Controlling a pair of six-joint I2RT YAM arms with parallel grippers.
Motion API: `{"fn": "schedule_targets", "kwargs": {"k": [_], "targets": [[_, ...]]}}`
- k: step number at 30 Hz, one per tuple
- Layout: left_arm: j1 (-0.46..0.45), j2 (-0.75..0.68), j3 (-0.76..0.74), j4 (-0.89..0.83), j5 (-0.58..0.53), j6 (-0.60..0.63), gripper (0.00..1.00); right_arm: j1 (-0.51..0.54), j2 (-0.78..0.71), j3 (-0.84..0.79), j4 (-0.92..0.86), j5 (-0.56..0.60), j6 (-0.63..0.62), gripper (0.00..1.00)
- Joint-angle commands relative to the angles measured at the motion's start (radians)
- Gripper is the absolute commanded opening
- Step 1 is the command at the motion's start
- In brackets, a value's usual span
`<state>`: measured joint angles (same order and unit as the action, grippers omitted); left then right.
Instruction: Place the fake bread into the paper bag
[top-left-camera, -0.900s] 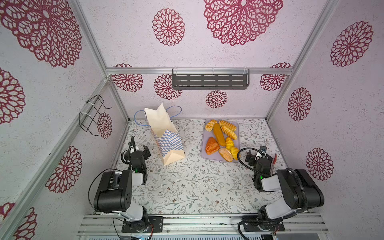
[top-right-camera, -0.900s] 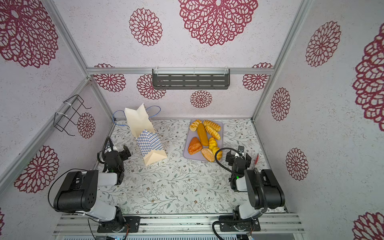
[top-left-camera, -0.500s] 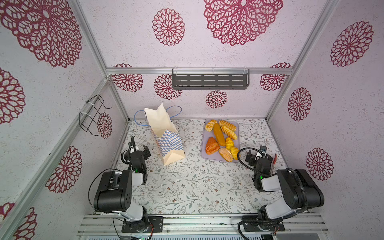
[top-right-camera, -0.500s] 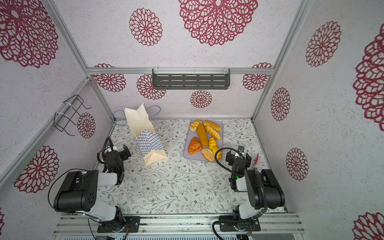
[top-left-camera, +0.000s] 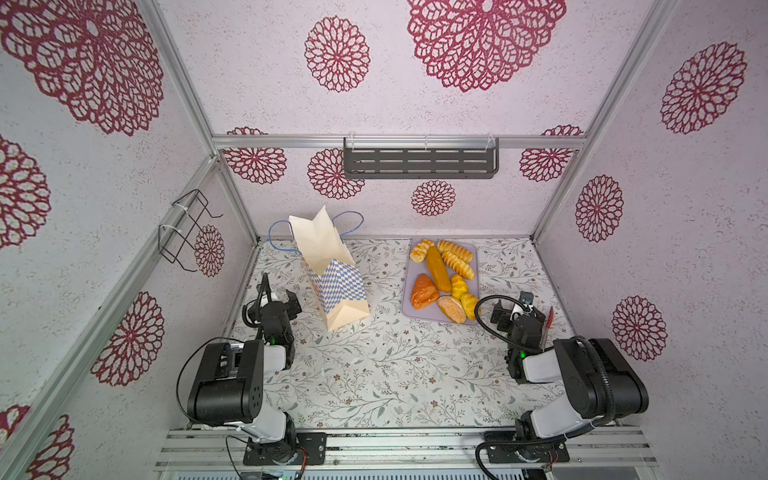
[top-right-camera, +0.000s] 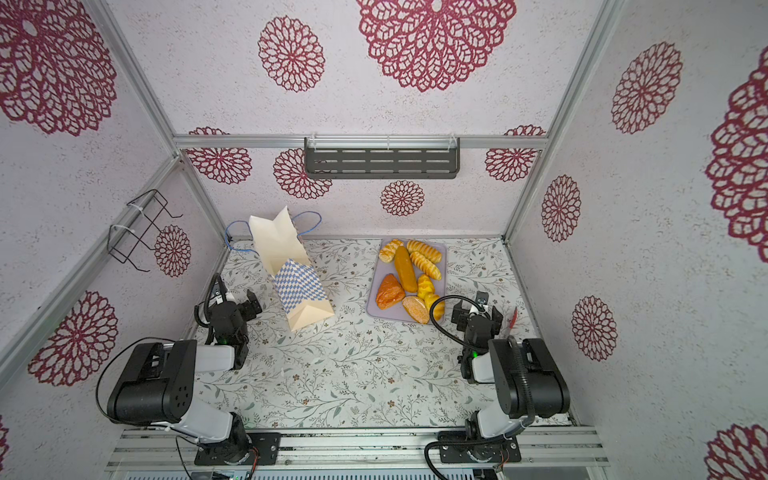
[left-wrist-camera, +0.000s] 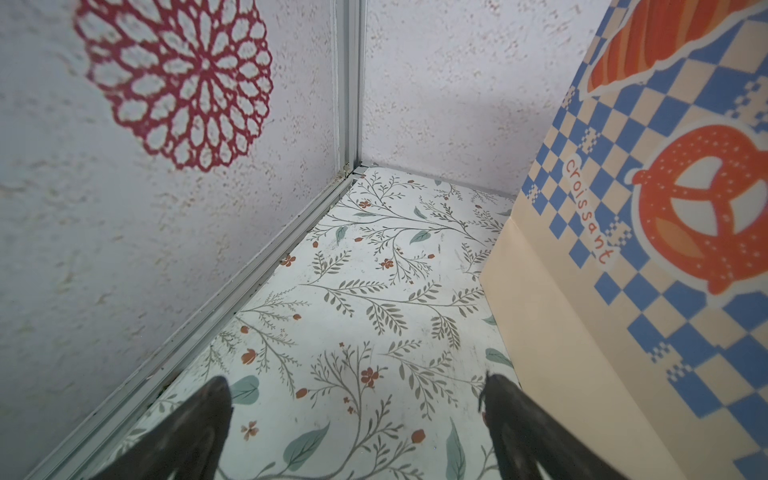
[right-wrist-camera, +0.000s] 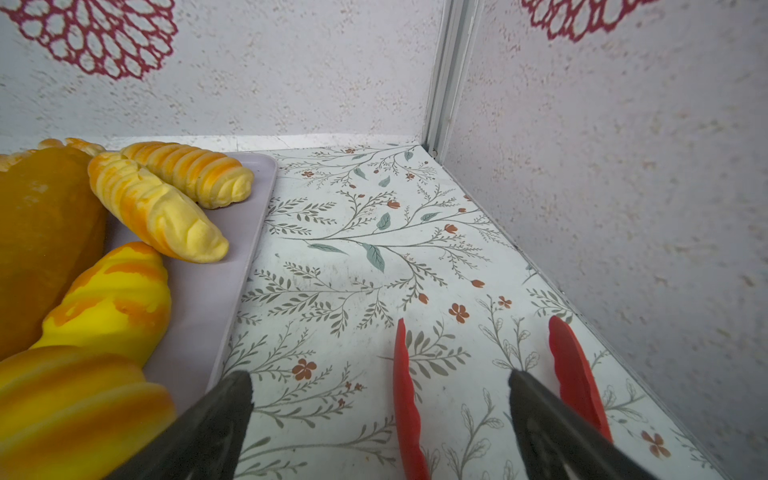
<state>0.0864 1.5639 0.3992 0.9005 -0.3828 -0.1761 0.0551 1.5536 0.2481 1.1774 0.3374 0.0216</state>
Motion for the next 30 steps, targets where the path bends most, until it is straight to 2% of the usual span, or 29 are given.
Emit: {"fn": "schedule_targets", "kwargs": {"k": [1,2,4,7,11,12,13,16,20,22,24,27,30], "targets": [[0.004,-0.051,-0.001,0.000,-0.020,0.008,0.97,0.003,-0.046,-0.013,0.045,0.047,0.022,0.99],[-0.002,-0.095,0.009,-0.056,-0.059,0.003,0.97,0.002,-0.079,-0.031,0.043,0.033,0.021,0.99],[-0.020,-0.198,0.038,-0.212,-0.131,-0.023,0.97,0.030,-0.178,-0.043,-0.005,0.124,0.012,0.99],[-0.027,-0.397,0.114,-0.575,-0.197,-0.177,0.97,0.035,-0.423,-0.007,-0.293,0.154,0.076,0.99],[-0.027,-0.641,0.176,-0.952,-0.259,-0.437,0.97,0.024,-0.714,0.145,-0.866,0.335,0.416,0.99],[-0.024,-0.697,0.195,-1.044,-0.240,-0.496,0.97,0.015,-0.759,0.185,-0.999,0.322,0.467,0.99],[-0.022,-0.765,0.217,-1.144,-0.193,-0.537,0.97,-0.001,-0.808,0.223,-1.090,0.244,0.478,0.98],[-0.023,-0.920,0.291,-1.372,-0.053,-0.589,0.97,-0.015,-0.893,0.311,-1.217,-0.065,0.427,0.72],[-0.035,-0.999,0.434,-1.623,0.135,-0.621,0.98,-0.010,-0.814,0.476,-1.409,-0.368,0.447,0.61],[-0.068,-0.982,0.499,-1.709,0.180,-0.633,0.98,0.017,-0.732,0.533,-1.452,-0.451,0.468,0.52],[-0.132,-0.944,0.555,-1.768,0.204,-0.654,0.93,0.085,-0.648,0.567,-1.457,-0.477,0.483,0.49],[-0.324,-0.867,0.617,-1.809,0.156,-0.718,0.87,0.221,-0.500,0.629,-1.464,-0.419,0.485,0.50],[-0.591,-0.781,0.650,-1.804,0.018,-0.794,0.85,0.324,-0.370,0.685,-1.447,-0.406,0.487,0.55]]}}
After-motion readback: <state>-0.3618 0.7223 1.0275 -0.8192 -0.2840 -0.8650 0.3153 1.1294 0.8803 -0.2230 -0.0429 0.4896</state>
